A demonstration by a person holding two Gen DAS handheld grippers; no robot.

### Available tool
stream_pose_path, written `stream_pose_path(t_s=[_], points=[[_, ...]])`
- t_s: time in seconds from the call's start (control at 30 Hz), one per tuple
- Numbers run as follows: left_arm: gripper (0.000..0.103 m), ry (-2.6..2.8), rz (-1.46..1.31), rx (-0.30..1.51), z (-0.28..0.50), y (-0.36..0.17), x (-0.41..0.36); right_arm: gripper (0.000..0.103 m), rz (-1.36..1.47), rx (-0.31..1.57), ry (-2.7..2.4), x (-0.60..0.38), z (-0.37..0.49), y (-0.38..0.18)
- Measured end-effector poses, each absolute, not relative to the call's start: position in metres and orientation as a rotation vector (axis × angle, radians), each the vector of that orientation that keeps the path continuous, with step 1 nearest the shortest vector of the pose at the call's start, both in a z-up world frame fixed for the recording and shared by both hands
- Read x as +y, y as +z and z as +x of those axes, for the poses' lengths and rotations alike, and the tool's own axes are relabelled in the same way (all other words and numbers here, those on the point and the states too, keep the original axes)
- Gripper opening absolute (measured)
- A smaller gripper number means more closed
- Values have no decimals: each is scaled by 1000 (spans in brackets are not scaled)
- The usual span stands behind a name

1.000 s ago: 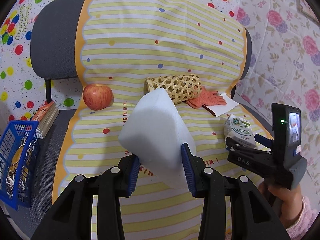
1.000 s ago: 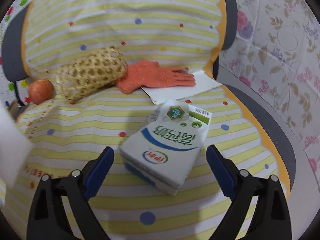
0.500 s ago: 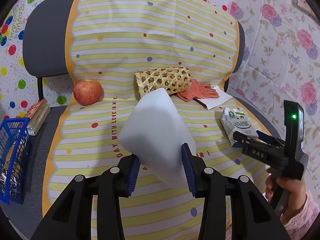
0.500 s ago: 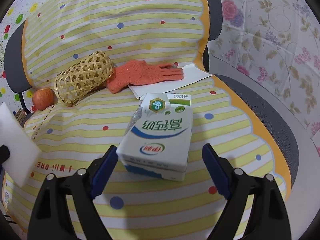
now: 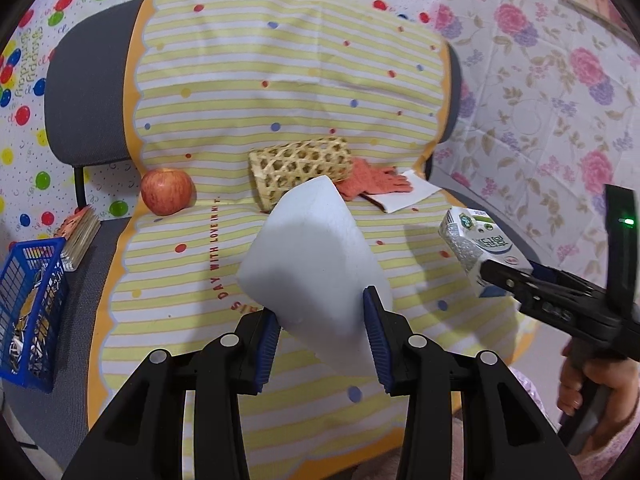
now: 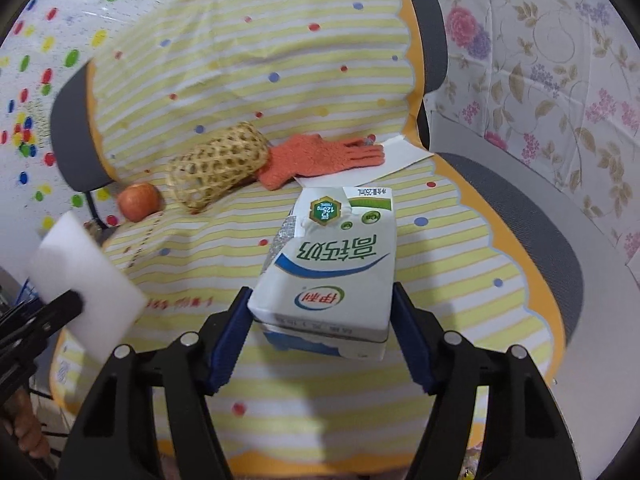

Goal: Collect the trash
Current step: 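Hold the sponge in the left gripper while the right gripper grasps the milk carton, then carry the sponge and milk carton over the bin and open both grippers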

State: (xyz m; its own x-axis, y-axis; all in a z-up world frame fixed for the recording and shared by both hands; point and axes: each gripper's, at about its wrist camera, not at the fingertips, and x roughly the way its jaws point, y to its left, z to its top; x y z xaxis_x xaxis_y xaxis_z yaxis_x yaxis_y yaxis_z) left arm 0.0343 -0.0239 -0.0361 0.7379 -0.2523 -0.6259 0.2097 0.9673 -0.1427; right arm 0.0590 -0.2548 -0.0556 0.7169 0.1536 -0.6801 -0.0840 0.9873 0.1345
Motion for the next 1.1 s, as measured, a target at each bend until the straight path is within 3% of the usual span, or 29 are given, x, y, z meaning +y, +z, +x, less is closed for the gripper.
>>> stream_pose_path(t_s=[0.57, 1.1], points=[[41, -459, 86, 601, -51, -13, -101, 68, 76, 665, 92, -280, -69, -13], [42, -729, 234, 654, -100, -40, -206, 68, 165, 733, -166, -357, -162, -38]])
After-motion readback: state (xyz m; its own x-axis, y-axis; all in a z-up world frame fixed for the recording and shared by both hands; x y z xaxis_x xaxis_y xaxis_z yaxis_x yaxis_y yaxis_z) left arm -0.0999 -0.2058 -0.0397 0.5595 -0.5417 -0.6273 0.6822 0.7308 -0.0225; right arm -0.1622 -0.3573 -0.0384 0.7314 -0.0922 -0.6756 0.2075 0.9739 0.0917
